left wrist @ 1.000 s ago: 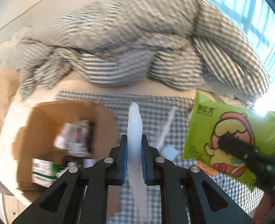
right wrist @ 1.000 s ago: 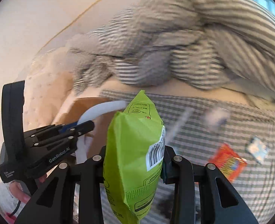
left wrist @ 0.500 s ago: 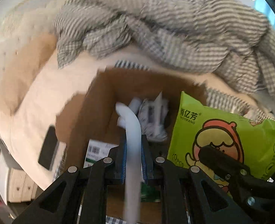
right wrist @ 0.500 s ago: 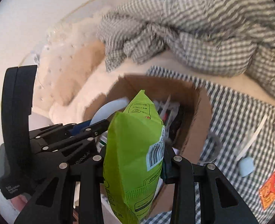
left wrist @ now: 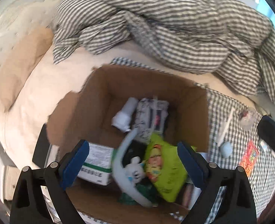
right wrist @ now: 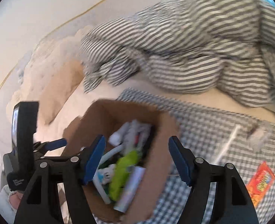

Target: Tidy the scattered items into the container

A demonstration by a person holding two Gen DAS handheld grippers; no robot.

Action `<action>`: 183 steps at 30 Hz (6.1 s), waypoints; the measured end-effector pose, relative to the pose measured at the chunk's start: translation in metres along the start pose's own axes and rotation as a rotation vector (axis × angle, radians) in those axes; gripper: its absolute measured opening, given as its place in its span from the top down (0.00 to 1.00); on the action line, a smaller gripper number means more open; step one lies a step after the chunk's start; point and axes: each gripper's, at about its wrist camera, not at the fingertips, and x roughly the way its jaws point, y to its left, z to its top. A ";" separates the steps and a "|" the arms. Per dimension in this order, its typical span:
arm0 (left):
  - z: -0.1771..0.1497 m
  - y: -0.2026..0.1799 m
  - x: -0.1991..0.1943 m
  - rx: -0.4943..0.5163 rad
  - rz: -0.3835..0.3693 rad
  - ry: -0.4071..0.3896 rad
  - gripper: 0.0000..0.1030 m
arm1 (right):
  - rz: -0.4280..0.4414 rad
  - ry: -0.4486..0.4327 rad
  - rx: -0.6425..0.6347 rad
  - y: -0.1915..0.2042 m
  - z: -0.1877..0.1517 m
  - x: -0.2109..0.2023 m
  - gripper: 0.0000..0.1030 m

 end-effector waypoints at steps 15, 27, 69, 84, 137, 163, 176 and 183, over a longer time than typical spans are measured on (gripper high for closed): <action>-0.034 -0.223 0.074 0.271 -0.083 0.072 0.04 | -0.349 0.037 0.357 -0.256 -0.074 -0.077 0.32; -0.023 -0.309 0.166 0.264 -0.016 0.097 0.04 | -0.233 0.087 0.370 -0.335 -0.042 -0.030 0.32; 0.008 -0.258 0.135 0.308 -0.143 0.033 0.88 | -0.250 0.142 0.541 -0.313 -0.020 0.012 0.41; -0.016 -0.293 0.157 0.349 -0.101 0.015 0.35 | -0.281 0.120 0.523 -0.294 -0.052 -0.031 0.40; -0.011 -0.279 0.137 0.297 -0.228 0.094 0.68 | -0.249 0.088 0.478 -0.268 -0.038 -0.054 0.40; -0.028 0.005 0.030 -0.081 0.055 0.100 0.64 | 0.145 0.214 -0.019 0.022 0.006 0.063 0.40; -0.009 -0.028 0.020 -0.037 -0.014 0.044 0.00 | -0.016 0.063 0.124 -0.056 0.015 0.019 0.29; -0.003 -0.157 0.032 0.121 -0.167 0.021 0.00 | -0.242 0.027 0.280 -0.177 -0.012 -0.036 0.29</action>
